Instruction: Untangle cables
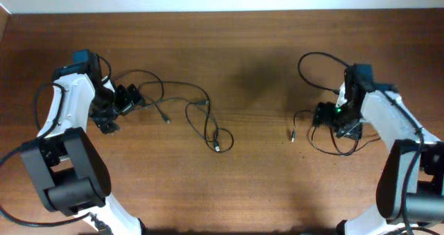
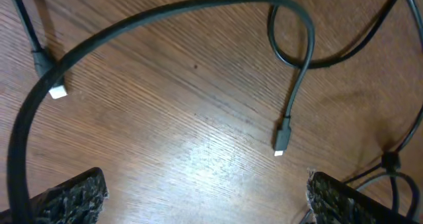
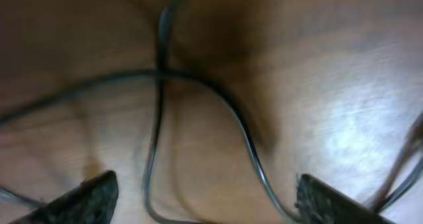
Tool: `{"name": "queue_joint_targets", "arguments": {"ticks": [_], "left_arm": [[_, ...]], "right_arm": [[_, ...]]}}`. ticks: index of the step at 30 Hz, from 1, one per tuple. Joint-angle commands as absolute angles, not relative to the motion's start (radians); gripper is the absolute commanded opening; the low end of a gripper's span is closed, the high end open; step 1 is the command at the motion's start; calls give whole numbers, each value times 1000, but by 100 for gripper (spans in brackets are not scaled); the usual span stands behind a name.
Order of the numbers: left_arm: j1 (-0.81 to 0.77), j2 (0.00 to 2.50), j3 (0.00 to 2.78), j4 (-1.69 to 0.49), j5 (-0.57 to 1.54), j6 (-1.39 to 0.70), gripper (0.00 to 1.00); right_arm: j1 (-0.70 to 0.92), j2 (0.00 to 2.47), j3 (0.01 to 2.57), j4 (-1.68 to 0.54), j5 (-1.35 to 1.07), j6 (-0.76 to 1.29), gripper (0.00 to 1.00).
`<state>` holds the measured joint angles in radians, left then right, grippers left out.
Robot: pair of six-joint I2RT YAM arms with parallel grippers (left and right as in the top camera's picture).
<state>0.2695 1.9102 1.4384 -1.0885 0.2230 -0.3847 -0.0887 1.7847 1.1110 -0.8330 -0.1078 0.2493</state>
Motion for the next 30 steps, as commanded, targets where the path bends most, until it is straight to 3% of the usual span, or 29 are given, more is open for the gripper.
{"name": "queue_joint_targets", "arguments": {"ticks": [1,3,5,6,13,17,21,27,30], "left_arm": [[266,1916,1450,-1089,212,-373,99],[266,1916,1450,-1090,212,-373,99],[266,1916,1450,-1090,212,-373,99],[266,1916,1450,-1090,212,-373,99],[266,1916,1450,-1090,212,-373,99],[266,1916,1450,-1090,212,-373,99],[266,1916,1450,-1090,212,-373,99],[266,1916,1450,-1090,212,-373,99],[266,1916,1450,-1090,212,-373,99]], "right_arm": [[-45,1781,995,-705,-91,269,73],[-22,1781,950,-645,-59,267,61],[8,1781,922,-602,-1,267,11],[13,1781,922,-596,1,267,4],[12,1758,1301,-776,27,258,4],[11,1758,1526,-800,308,210,4],[-23,1758,1598,-669,694,144,4],[-271,1767,1597,-619,717,105,4],[-428,1774,1589,-652,579,189,4]]}}
